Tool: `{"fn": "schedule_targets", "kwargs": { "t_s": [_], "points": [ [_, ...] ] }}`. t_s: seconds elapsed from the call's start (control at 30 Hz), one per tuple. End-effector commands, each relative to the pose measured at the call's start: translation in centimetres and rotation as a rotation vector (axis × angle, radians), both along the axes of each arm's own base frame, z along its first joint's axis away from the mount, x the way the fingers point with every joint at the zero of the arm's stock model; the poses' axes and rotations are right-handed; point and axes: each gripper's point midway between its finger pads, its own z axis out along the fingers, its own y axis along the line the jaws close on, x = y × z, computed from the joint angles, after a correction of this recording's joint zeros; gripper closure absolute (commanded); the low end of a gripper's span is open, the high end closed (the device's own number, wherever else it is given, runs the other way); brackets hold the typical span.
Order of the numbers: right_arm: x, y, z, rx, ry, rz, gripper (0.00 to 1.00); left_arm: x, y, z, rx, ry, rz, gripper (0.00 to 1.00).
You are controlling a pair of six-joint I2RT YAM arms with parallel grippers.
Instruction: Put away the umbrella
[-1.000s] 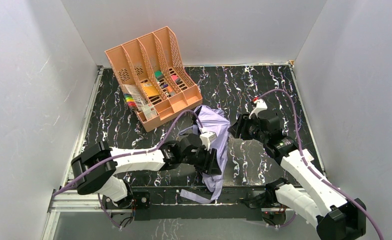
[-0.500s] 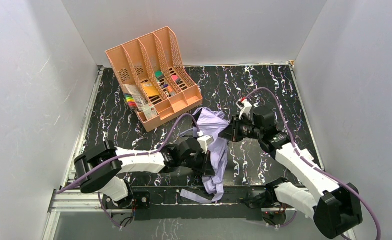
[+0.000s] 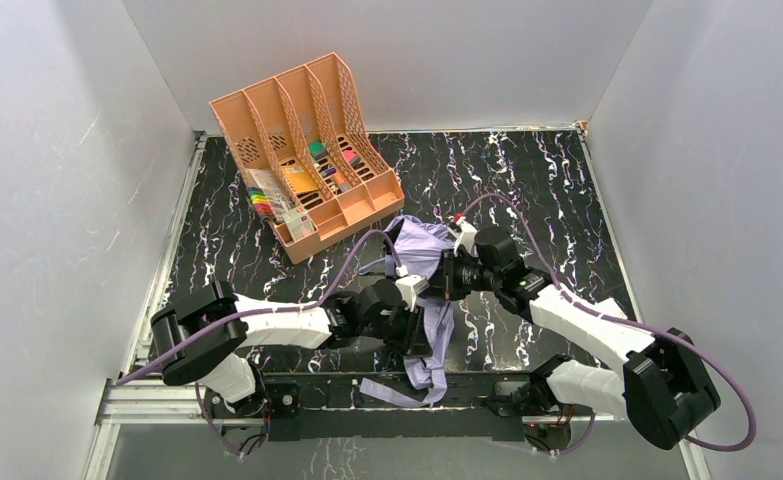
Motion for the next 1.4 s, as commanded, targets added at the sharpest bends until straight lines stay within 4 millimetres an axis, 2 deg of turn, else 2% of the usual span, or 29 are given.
{"fn": "schedule_targets", "kwargs": {
  "t_s": [0.0, 0.3, 0.4, 0.6, 0.73, 0.87, 0.97, 1.07, 1.1, 1.2, 1.3, 1.37],
  "points": [
    [0.6, -0.5, -1.9, -0.016, 0.037, -0.112, 0.91, -0.6, 0.2, 0.0, 0.001, -0.027, -0.032, 0.74],
    [-2.4, -1.1, -7.0, -0.111, 0.148, -0.089, 0.93, -0.5, 0.4, 0.9, -0.015, -0.063, -0.028, 0.62],
    [-3.5, -1.5, -8.4, -0.141, 0.179, -0.091, 0.94, -0.2, 0.4, 1.5, -0.023, -0.082, -0.018, 0.53],
    [-5.2, -3.0, -11.5, -0.232, 0.237, -0.12, 0.97, 1.4, 0.9, 4.5, -0.047, -0.161, 0.052, 0.33],
    [-5.6, -4.4, -13.5, -0.315, 0.268, -0.161, 0.97, 3.0, 1.4, 7.8, -0.069, -0.235, 0.111, 0.27],
    [-5.6, -6.0, -15.0, -0.414, 0.278, -0.209, 0.96, 6.0, 2.9, 11.6, -0.072, -0.313, 0.212, 0.25],
    [-5.5, -7.3, -15.9, -0.494, 0.279, -0.234, 0.96, 10.4, 5.3, 15.6, -0.068, -0.367, 0.355, 0.22],
    [-5.2, -7.8, -16.1, -0.521, 0.266, -0.251, 0.97, 14.6, 8.0, 17.9, -0.066, -0.328, 0.495, 0.21],
    [-5.1, -7.8, -16.1, -0.525, 0.262, -0.253, 0.97, 15.9, 8.8, 17.9, -0.056, -0.305, 0.542, 0.21],
    [-5.0, -7.9, -16.1, -0.527, 0.261, -0.257, 0.98, 17.8, 9.0, 17.4, -0.063, -0.183, 0.578, 0.2],
    [-4.9, -7.8, -16.1, -0.526, 0.258, -0.259, 0.99, 18.7, 7.9, 16.5, -0.099, -0.091, 0.615, 0.18],
    [-4.8, -7.8, -15.9, -0.524, 0.256, -0.26, 0.99, 19.0, 7.5, 15.5, -0.094, -0.022, 0.652, 0.13]
  ]
}}
